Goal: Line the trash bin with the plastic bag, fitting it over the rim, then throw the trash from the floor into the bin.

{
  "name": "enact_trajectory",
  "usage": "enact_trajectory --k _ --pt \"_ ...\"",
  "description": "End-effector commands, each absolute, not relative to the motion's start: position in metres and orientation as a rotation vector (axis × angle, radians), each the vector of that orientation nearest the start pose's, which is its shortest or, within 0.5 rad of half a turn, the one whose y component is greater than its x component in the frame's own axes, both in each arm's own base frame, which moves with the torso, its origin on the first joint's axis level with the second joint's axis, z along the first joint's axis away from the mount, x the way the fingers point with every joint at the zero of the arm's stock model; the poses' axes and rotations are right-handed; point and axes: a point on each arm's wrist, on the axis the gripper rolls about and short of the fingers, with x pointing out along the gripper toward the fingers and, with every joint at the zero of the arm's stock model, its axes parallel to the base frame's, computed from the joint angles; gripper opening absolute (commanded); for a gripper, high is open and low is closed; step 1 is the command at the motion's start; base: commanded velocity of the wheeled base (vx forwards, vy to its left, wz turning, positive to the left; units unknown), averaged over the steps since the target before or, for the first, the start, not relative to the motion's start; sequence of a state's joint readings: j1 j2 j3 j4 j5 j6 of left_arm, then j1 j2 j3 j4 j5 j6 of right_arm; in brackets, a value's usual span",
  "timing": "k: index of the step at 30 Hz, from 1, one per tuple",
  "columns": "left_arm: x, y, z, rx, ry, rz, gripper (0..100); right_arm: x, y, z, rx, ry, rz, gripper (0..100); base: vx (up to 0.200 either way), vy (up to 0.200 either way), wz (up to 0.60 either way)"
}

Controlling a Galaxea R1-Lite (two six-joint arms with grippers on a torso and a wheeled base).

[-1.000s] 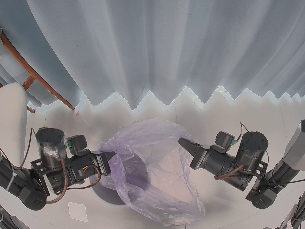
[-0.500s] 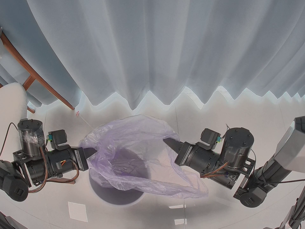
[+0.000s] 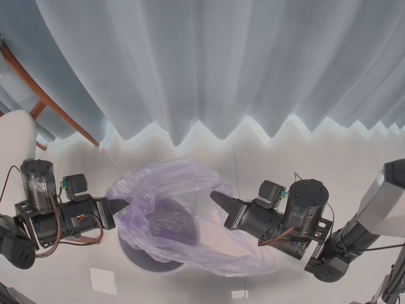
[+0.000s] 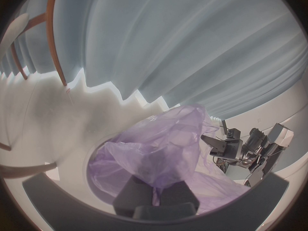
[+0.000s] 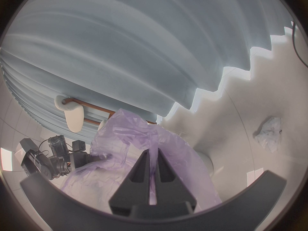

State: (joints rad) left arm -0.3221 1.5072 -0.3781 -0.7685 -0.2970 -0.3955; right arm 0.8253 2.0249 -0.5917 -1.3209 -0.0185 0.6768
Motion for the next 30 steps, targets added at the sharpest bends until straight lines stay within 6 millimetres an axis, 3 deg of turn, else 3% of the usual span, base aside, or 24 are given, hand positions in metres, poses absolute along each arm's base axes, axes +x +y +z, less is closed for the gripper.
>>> enact_trajectory --k 1,7,9,20,24,28,30 --pt "0.195 -0.071 0.133 -0.387 0.510 -0.528 0 0.226 0.244 0.084 0.574 0.405 0.722 0 0.200 0.000 0.00" --pt "0.196 -0.073 0.128 -0.385 0.526 -0.527 0 0.232 0.245 0.085 0.575 0.389 0.717 0 0.200 0.000 0.00" --pt "0.206 -0.075 0.128 -0.391 0.532 -0.511 0 0.232 0.244 0.085 0.577 0.388 0.714 0 0.200 0.000 0.00" --pt "0.227 -0.057 0.122 -0.486 0.555 -0.397 0 0.241 0.244 0.084 0.577 0.371 0.671 0 0.000 0.000 0.00" --pt "0.227 -0.050 0.113 -0.499 0.591 -0.385 0 0.249 0.252 0.064 0.563 0.407 0.656 0 0.000 0.000 0.00" --pt "0.231 -0.042 0.105 -0.537 0.636 -0.426 0 0.270 0.260 0.043 0.561 0.417 0.628 0 0.000 0.000 0.00" --pt "0.237 -0.036 0.092 -0.555 0.687 -0.430 0 0.290 0.264 0.022 0.559 0.423 0.595 0 0.000 0.000 0.00"
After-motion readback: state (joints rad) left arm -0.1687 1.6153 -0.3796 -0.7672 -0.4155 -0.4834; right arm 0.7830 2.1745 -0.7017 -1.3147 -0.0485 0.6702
